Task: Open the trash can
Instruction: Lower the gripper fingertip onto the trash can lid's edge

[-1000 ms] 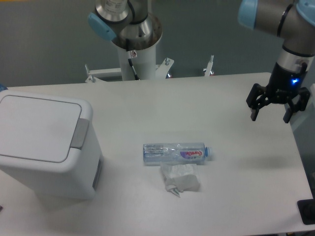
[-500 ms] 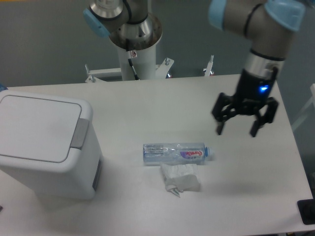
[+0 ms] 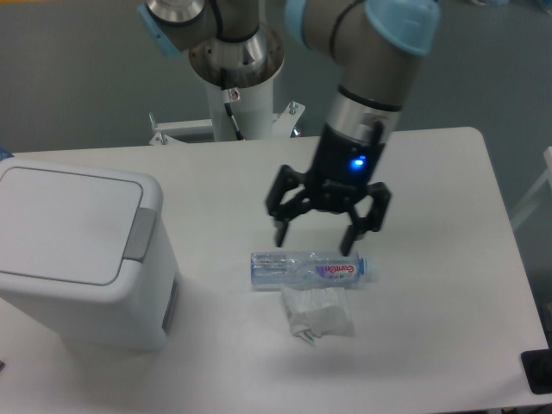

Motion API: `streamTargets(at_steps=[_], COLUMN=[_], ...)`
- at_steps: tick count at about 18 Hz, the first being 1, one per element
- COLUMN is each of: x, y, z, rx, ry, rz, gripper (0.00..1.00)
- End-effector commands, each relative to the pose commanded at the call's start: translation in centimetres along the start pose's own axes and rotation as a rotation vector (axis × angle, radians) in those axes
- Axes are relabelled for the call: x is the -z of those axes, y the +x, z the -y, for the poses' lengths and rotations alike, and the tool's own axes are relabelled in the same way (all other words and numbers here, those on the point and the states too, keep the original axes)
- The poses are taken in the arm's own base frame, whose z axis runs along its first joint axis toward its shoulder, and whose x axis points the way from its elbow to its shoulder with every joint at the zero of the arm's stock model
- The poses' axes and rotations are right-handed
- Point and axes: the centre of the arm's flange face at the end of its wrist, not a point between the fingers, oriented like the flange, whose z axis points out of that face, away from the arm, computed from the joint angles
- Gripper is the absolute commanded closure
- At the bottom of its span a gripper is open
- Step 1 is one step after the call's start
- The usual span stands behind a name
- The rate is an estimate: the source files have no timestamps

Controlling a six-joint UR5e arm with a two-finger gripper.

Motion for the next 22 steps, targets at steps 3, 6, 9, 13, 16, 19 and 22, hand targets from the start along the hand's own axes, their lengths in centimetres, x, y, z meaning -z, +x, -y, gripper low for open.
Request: streamTargets(at_steps=[3, 6, 9, 13, 16, 19, 22], x=[-0.9, -1.9, -2.2, -3.2, -3.7, -4.1, -4.6], y=[2.2, 3.5, 3.5, 4.9, 5.3, 5.8, 5.7], z=[0.0, -0.2, -0.5, -1.4, -2.2, -2.6, -2.8], rx=[0.019, -0.004, -0.012, -0.022, -0.017, -0.023, -0.018], ry=[-0.013, -0.027, -0.032, -0.056, -0.069, -0.070, -0.078], rz=[-0.020, -0.034, -0.034, -0.045, -0.049, -0.053, -0.055], gripper=[0.00, 0.00, 0.00, 0.00, 0.00, 0.00, 0.00])
